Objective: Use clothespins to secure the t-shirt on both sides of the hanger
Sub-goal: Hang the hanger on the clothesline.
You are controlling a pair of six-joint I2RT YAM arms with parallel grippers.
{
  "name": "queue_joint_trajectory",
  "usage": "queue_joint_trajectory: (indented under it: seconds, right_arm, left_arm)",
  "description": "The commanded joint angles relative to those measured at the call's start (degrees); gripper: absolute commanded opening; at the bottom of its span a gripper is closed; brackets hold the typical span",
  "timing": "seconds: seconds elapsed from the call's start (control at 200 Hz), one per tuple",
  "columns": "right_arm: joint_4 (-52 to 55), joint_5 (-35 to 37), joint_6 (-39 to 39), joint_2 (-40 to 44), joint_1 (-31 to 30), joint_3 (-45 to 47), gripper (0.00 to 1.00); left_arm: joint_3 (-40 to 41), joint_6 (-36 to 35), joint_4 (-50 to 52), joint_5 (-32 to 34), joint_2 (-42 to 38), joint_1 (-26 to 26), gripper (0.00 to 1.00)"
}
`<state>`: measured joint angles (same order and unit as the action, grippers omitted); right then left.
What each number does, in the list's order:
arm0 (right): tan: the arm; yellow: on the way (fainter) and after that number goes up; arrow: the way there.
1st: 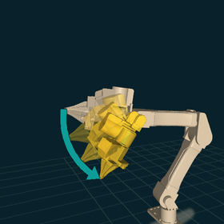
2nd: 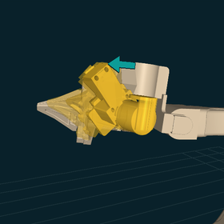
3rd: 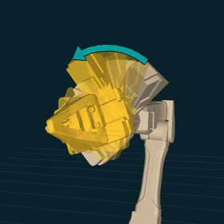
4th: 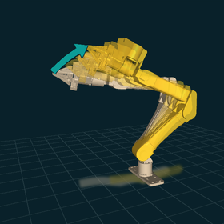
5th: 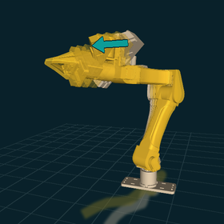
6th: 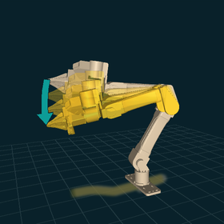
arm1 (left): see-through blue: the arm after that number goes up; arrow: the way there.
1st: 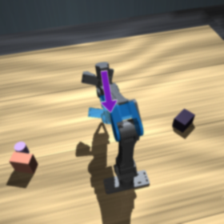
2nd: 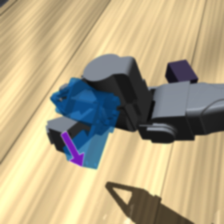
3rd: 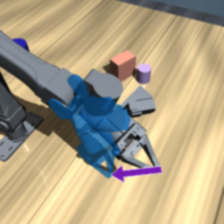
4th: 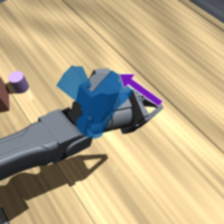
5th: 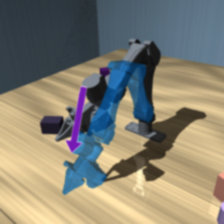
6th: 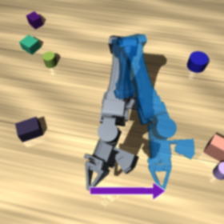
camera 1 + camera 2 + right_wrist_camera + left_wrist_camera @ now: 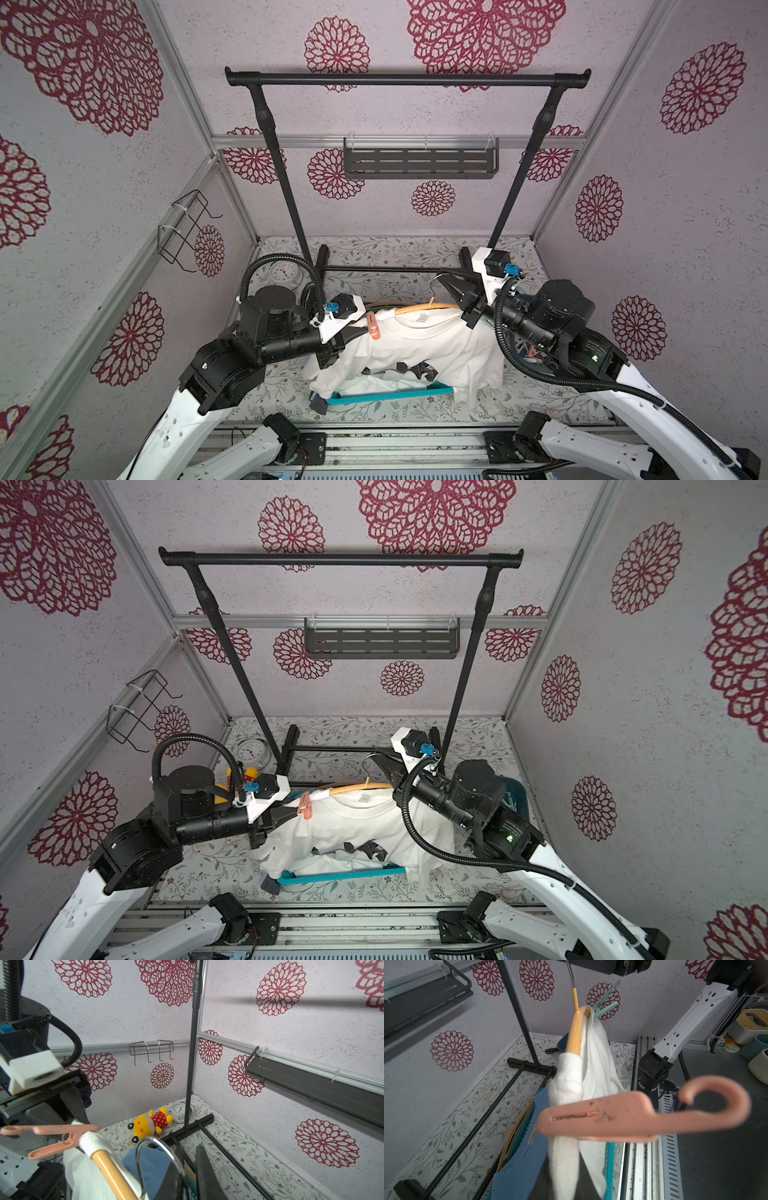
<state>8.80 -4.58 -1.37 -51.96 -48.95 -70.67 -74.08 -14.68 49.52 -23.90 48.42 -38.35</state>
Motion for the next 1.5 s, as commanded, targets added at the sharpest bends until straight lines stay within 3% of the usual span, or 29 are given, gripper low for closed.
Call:
queue_joint_trajectory:
  seconds: [0.0, 0.285, 0.51, 0.63, 1.031, 1.236, 1.496]
  right_arm:
    - [-4.32, 0.62, 5.73, 1.64, 0.7, -3.52, 0.2]
    - [-6.97, -2.12, 10.2, 3.26, 0.74, -4.49, 0.41]
    - [-11.85, -3.5, 13.86, 4.51, 0.7, -4.96, 0.51]
    - [-12.54, 4.9, 12.22, 7.37, 0.7, -4.35, 0.53]
    - [-8.24, 46.63, -1.59, 13.16, 0.7, -0.88, 0.53]
    - [-12.82, 52.78, -4.99, 18.84, 0.7, 10.7, 0.54]
    - [-6.67, 57.62, 3.4, 24.98, 0.72, 19.69, 0.54]
  left_arm:
    - [-0.45, 2.9, -3.38, 0.35, -1.36, -0.1, 0.0]
    - [-1.23, 4.34, -4.77, 1.22, -2.92, -0.1, 0.0]
    - [-2.07, 5.59, -5.95, -0.24, -4.42, -0.15, 0.0]
    - [-3.5, 7.09, -6.89, -2.73, -4.87, -0.1, 0.0]
    - [-10.09, 8.24, -7.0, -3.71, -5.19, -0.14, 0.0]
    - [-15.62, 9.22, -6.53, -5.67, -3.48, -0.1, 0.0]
    - [-24.92, 7.96, -1.88, -2.68, -0.17, -0.15, 0.0]
